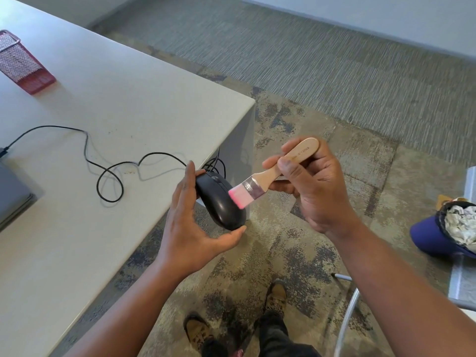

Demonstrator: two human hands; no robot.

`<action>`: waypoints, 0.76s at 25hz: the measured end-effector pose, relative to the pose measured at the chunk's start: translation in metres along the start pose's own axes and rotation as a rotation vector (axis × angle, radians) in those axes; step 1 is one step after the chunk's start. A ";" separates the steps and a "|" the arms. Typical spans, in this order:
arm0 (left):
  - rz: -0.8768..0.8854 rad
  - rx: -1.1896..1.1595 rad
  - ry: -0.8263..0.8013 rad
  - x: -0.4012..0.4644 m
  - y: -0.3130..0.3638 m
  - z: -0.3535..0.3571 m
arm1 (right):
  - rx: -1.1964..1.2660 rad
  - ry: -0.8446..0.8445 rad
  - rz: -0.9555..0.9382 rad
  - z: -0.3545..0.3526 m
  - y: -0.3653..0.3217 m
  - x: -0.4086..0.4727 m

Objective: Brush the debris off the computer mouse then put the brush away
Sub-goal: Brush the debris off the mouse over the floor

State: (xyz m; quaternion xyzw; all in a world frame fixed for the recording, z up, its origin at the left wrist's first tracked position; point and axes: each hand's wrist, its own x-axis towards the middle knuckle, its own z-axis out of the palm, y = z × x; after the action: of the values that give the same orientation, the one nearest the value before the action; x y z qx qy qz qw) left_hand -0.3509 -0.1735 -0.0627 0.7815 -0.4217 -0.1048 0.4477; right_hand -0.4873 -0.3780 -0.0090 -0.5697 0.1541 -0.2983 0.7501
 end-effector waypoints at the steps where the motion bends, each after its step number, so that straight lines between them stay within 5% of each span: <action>1: 0.002 -0.029 -0.003 0.000 -0.001 0.001 | 0.036 -0.002 0.025 0.001 0.002 -0.001; 8: 0.003 -0.340 -0.015 0.001 0.003 0.004 | 0.153 0.139 0.136 -0.004 0.004 0.000; 19: -0.048 -0.465 -0.101 0.000 -0.002 0.002 | 0.203 0.126 0.171 -0.004 0.003 -0.002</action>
State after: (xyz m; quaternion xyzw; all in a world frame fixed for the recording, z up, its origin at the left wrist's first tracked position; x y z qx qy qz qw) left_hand -0.3513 -0.1743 -0.0657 0.6609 -0.3897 -0.2485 0.5912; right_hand -0.4906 -0.3795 -0.0132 -0.4559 0.2181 -0.2826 0.8153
